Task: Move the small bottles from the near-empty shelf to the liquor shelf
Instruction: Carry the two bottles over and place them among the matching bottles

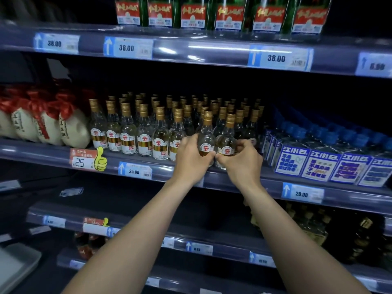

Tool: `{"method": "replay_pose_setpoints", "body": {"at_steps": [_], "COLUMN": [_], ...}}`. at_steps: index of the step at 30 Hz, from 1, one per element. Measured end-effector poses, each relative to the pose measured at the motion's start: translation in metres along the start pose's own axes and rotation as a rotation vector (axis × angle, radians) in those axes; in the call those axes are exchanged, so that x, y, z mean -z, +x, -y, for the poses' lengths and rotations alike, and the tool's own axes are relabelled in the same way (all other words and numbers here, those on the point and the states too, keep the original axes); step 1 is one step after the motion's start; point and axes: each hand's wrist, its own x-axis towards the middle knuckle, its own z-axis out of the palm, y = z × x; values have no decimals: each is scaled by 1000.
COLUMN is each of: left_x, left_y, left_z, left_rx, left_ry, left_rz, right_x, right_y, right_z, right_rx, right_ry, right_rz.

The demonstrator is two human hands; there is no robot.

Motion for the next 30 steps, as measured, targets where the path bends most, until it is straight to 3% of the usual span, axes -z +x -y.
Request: {"method": "replay_pose_setpoints", "body": {"at_steps": [5, 16, 30], "left_x": [-2, 3, 27], "left_y": [-2, -18, -23], "left_z": [4, 11, 32], "left_rx": [23, -133, -197], "left_ry": [75, 152, 183], "left_rz": [-7, -133, -207], "right_x": [2, 4, -15], "right_y": [6, 11, 5], "right_z": [-6, -9, 6], "right_rx": [43, 77, 101], "right_ry": [-9, 13, 18], "right_rz": [52, 173, 186]}}
